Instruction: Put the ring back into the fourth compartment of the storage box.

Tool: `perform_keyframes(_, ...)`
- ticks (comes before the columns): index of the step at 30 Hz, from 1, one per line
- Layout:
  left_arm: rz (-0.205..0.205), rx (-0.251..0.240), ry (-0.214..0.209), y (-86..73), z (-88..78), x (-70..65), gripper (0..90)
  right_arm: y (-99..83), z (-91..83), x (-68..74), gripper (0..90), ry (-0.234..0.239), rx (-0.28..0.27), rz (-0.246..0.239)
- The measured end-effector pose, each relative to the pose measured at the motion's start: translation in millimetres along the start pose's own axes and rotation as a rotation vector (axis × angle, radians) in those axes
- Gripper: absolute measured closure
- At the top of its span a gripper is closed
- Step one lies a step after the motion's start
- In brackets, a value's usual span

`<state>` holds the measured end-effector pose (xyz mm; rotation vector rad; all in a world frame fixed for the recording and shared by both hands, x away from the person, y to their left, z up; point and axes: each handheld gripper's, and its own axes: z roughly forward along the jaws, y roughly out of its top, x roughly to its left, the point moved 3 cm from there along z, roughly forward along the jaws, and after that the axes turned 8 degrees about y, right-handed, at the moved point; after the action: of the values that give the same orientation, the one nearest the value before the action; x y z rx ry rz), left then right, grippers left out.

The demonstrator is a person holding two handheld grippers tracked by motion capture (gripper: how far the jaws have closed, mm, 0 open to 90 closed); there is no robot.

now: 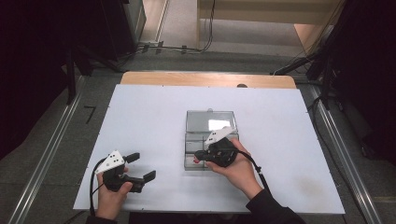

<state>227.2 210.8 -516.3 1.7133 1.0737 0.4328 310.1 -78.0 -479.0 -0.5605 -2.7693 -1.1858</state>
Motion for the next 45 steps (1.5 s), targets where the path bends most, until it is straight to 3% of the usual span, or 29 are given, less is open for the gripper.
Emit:
perform_keyframes(15, -0.001, 0.001, 0.000, -0.1, -0.1, 0.3, 0.0, -4.0, 11.5, -5.9, 84.2, -0.020, 0.022, 0.057)
perform_keyframes(30, 0.000, 0.002, -0.001, -0.4, 0.0, 0.3, 0.0, -4.8, 13.3, -5.6, 83.3, -0.045, 0.043, 0.053)
perform_keyframes(38, -0.001, 0.003, -0.003, -0.4, 0.0, 0.5, 0.0, -4.5, 11.2, -5.3, 76.5, -0.034, 0.034, 0.052)
perform_keyframes(45, -0.001, 0.003, -0.003, -0.5, 0.3, 0.4, 0.0, -1.1, 3.6, -3.9, 58.5, -0.030, 0.002, 0.044)
